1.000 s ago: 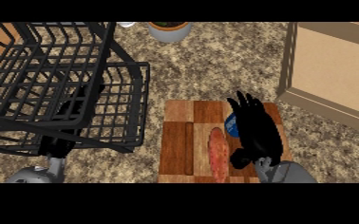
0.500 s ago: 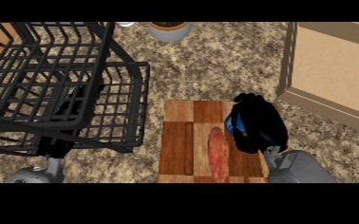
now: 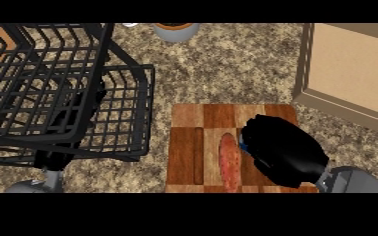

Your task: Pick the can from the cutting board and place it in the cardboard box

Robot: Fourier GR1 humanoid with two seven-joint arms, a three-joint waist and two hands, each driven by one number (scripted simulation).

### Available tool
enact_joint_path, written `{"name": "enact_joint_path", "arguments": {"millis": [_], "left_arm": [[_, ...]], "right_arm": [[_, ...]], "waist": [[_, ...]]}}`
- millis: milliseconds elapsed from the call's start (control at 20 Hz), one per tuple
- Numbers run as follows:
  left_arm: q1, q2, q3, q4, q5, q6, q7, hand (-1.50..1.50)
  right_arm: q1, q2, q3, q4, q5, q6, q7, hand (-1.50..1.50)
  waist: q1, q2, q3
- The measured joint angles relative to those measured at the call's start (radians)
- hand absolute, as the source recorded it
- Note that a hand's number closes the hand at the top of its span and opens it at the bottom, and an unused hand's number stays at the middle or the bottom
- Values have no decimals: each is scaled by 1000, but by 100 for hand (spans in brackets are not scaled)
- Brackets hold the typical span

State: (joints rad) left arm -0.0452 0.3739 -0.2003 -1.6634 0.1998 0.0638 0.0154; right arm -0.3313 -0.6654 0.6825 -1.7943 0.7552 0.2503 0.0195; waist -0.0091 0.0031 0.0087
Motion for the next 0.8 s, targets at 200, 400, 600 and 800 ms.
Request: {"name": "enact_joint_path", "arguments": {"millis": [200, 400, 600, 800], "left_arm": [[33, 11, 13, -17, 12, 2, -11, 0], [66, 22, 27, -40, 25, 4, -19, 0], [96, 32, 39, -61, 34, 7, -25, 0], [121, 41, 49, -79, 42, 12, -30, 0]], "right_arm": [[-10, -101, -42, -42, -43, -59, -223, 150], [-8, -188, -117, -46, -118, -114, -429, 150], [1, -264, -203, -22, -217, -144, -629, 150], [15, -324, -294, 26, -344, -140, -819, 150]], "waist": [[-27, 2, 7], [-52, 7, 11], [-74, 12, 13], [-94, 16, 13]]}}
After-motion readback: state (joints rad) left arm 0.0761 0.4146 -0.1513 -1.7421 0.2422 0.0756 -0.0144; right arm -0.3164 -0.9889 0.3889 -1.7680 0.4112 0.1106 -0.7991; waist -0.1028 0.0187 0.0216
